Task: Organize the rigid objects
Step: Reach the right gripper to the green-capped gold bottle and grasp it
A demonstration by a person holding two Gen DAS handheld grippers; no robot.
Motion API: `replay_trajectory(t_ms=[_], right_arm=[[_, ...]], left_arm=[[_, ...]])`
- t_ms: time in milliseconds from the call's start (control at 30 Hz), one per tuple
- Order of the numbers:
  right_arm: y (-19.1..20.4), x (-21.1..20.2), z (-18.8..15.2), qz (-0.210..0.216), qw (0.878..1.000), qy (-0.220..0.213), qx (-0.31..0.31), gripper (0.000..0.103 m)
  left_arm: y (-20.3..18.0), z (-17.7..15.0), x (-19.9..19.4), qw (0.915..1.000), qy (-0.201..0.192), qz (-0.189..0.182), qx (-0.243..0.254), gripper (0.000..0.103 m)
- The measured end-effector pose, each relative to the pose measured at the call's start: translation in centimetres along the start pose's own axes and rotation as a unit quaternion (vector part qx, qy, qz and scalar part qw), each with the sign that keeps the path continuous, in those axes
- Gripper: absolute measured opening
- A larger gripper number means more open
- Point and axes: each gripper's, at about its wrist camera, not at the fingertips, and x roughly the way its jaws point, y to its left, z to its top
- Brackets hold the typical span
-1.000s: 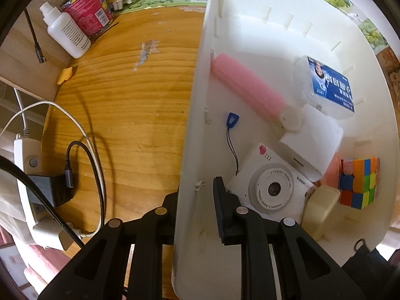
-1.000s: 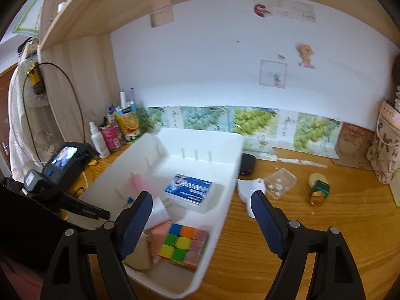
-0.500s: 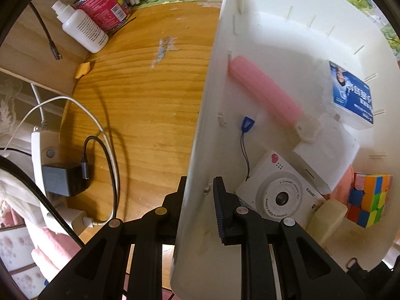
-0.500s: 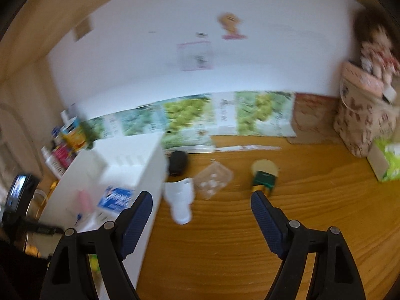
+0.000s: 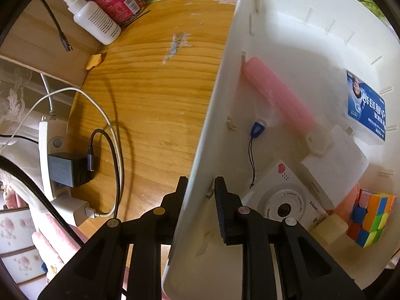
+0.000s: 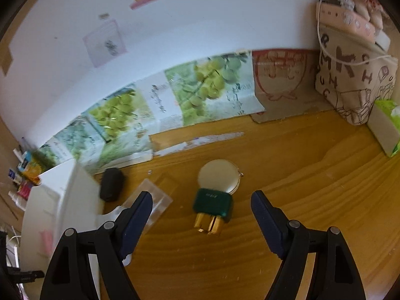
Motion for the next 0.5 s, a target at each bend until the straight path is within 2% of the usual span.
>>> replay_trajectory(t_ms=[233,500], right_arm=[[-0.5,3.2,0.2,-0.002,0.999,0.032,0.016,0.082],[-0.5,5.2,-0.2,-0.011,0.999,0.041,0.006,0.08]], left_arm=[[0.3,0.9,0.3,0.9998,0.007,0.0,-0.019,0.024],[0.9,0.9,0.3,0.9994,0.015,0.002,-0.03,0.025]])
